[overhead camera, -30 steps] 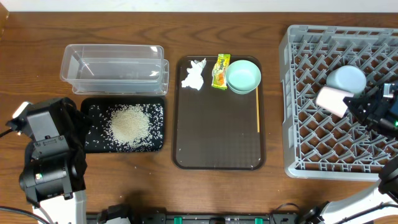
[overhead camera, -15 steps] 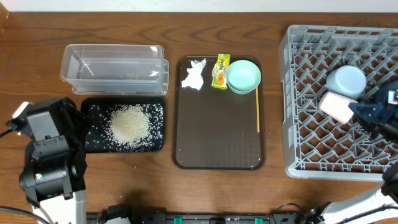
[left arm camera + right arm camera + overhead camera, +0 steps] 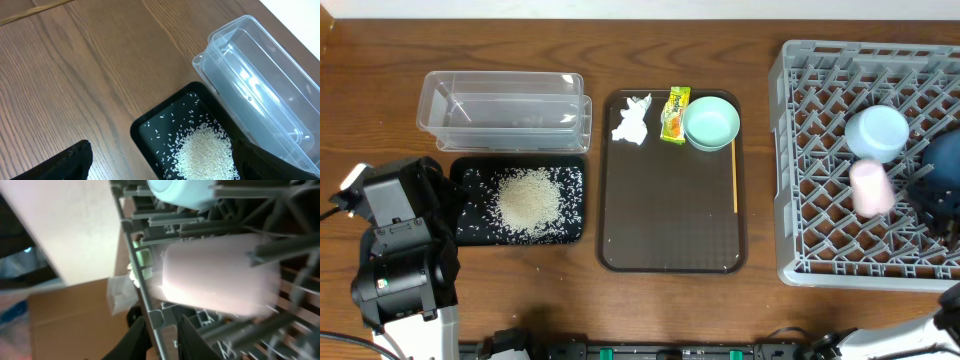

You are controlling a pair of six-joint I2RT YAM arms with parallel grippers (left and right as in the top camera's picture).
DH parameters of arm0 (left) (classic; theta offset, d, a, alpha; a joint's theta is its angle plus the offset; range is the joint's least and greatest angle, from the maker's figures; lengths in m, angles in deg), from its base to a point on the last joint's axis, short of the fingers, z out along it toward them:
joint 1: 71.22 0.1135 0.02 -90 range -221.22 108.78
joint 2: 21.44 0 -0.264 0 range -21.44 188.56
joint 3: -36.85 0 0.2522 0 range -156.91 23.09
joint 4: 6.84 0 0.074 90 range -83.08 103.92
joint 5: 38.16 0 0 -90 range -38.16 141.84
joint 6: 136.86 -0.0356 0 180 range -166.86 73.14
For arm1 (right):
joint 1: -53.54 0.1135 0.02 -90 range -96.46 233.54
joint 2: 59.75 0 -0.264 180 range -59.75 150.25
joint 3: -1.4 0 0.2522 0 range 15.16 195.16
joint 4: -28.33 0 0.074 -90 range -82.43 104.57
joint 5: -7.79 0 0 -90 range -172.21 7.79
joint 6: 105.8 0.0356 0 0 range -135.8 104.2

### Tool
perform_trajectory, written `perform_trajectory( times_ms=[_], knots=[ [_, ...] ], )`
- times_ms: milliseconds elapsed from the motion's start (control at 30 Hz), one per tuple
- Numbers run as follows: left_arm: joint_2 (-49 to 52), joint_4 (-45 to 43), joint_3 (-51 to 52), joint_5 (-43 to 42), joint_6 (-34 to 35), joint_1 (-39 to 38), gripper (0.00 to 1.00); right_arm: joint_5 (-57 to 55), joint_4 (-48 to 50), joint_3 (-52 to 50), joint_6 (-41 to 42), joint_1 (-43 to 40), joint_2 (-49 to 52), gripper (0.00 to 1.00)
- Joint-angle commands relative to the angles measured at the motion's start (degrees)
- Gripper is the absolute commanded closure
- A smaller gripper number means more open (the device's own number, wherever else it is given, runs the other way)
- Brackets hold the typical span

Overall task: Sort waste into correct bins and load items into the dishwasher rack
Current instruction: 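Carry the pink cup to the rack and set it down, release, then reach the right gripper to the mint-green bowl rim and grasp it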

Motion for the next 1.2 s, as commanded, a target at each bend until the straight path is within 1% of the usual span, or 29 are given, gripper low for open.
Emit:
perform_trajectory(
  times_ms=[0, 200, 300, 333, 367, 433, 467, 500, 533, 567, 600, 700, 767, 833, 900, 1000, 1100, 1167],
  knots=[
    [-0.15, 0.0, -1.05, 0.17, 0.46, 0.28, 0.09, -5.86, 1.36, 0.09, 8.41, -0.55, -6.23, 0.79],
    [-0.15, 0.0, -1.05, 0.17, 0.48, 0.28, 0.09, -11.98, 5.86, 0.09, 16.13, 1.36, -18.8, 0.78],
    [-0.15, 0.0, -1.05, 0.17, 0.48, 0.28, 0.09, -14.78, 8.57, 0.09, 20.04, 5.14, -24.65, 0.77],
    [-0.15, 0.0, -1.05, 0.17, 0.48, 0.28, 0.09, -15.13, 9.55, 0.09, 20.92, 7.19, -26.47, 0.76],
    [-0.15, 0.0, -1.05, 0.17, 0.48, 0.28, 0.09, -15.52, 10.47, 0.09, 21.81, 9.33, -28.0, 0.72],
    [-0.15, 0.0, -1.05, 0.17, 0.48, 0.28, 0.09, -18.62, 13.09, 0.09, 25.03, 15.61, -31.1, 0.57],
    [-0.15, 0.0, -1.05, 0.17, 0.46, 0.28, 0.09, -20.81, 14.67, 0.09, 26.69, 19.47, -32.37, 0.43],
    [-0.15, 0.0, -1.05, 0.17, 0.48, 0.28, 0.09, -23.08, 16.46, 0.09, 28.24, 23.78, -33.38, 0.27],
    [-0.15, 0.0, -1.05, 0.17, 0.48, 0.28, 0.09, -25.11, 18.08, 0.13, 29.24, 27.87, -33.99, 0.18],
    [-0.15, 0.0, -1.05, 0.17, 0.48, 0.28, 0.09, -27.52, 19.65, 0.31, 30.05, 32.26, -34.29, 0.11],
    [-0.15, 0.0, -1.05, 0.17, 0.46, 0.28, 0.09, -31.06, 21.31, 0.96, 30.45, 38.36, -34.27, 0.1],
    [-0.15, 0.0, -1.05, 0.17, 0.46, 0.28, 0.09, -42.88, 23.45, 4.24, 31.56, 52.87, -31.87, 0.11],
    [-0.15, 0.0, -1.05, 0.17, 0.48, 0.28, 0.09, -51.89, 22.84, 9.31, 31.52, 63.04, -27.32, 0.12],
    [-0.15, 0.0, -1.05, 0.17, 0.48, 0.28, 0.09, -56.61, 21.22, 14.56, 31.52, 68.98, -22.21, 0.12],
    [-0.15, 0.0, -1.05, 0.17, 0.48, 0.28, 0.09, -59.3, 18.64, 21.05, 30.84, 73.33, -15.61, 0.13],
    [-0.15, 0.0, -1.05, 0.17, 0.48, 0.28, 0.09, -61.9, 13.86, 30.97, 29.31, 77.05, -4.37, 0.15],
    [-0.15, 0.0, -1.05, 0.17, 0.46, 0.28, 0.09, -62.71, 9.79, 38.45, 29.31, 79.14, 5.81, 0.24],
    [-0.15, 0.0, -1.05, 0.17, 0.46, 0.28, 0.09, -62.53, 8.39, 41.79, 29.33, 80.61, 12.37, 0.37]
  ],
)
